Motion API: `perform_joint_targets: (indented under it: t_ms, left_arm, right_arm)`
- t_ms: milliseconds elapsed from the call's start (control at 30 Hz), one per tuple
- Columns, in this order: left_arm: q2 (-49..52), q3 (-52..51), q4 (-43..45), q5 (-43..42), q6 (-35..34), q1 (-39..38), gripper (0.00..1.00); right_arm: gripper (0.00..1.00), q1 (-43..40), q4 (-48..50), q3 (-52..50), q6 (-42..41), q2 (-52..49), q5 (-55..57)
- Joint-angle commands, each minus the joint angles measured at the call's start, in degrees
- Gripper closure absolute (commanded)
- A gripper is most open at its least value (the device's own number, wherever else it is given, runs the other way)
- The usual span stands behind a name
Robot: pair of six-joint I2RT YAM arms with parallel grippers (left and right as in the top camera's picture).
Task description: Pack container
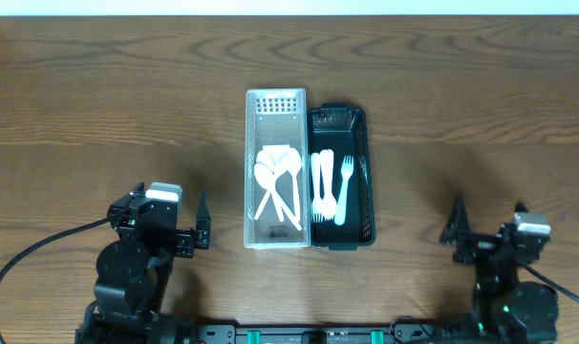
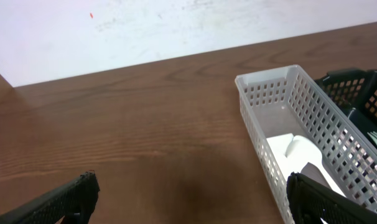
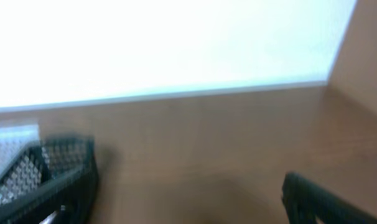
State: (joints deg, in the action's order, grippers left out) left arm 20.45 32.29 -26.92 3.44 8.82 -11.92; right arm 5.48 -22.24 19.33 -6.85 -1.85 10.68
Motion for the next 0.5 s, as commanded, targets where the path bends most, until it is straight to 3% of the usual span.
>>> perform_joint_targets:
  t_ms: [0, 133, 333, 467]
  left_arm:
    - [-0.28, 0.04, 0.00, 0.92, -0.50, -0.28, 0.02]
    - [-0.31, 0.04, 0.00, 0.90, -0.52, -0.26, 0.02]
    - [-0.28, 0.04, 0.00, 0.90, -0.50, -0.26, 0.02]
    - [-0.28, 0.04, 0.00, 0.92, -0.50, -0.26, 0.02]
  right_arm:
    - [0.01, 0.17, 14.23, -9.20, 4.00, 0.22, -0.63]
    - [0.01, 0.09, 29.24, -19.30, 4.39, 1.62, -1.01]
    - [0.01, 0.07, 17.79, -19.02, 5.14, 1.57, -11.04]
    - [0.01, 0.07, 18.05, -19.02, 5.22, 1.53, -11.13]
